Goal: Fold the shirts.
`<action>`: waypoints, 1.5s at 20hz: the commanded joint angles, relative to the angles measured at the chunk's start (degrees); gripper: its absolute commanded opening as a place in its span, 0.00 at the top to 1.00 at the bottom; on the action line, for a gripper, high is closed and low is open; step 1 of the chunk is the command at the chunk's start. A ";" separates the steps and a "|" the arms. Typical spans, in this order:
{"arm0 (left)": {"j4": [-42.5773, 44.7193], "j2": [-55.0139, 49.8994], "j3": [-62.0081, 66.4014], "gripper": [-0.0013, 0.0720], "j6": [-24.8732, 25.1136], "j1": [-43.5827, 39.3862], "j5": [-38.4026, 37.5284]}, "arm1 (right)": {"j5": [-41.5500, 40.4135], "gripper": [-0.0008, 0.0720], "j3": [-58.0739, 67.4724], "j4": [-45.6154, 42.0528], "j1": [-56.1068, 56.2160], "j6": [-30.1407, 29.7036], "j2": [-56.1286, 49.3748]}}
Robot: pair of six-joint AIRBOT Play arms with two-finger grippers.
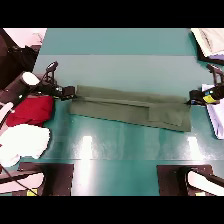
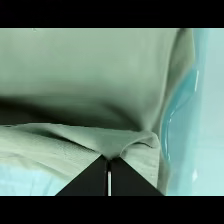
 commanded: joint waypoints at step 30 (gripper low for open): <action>-7.39 -5.38 13.77 0.94 2.05 -13.00 -4.35 | -2.64 0.27 -13.11 32.15 -17.75 -25.03 -17.57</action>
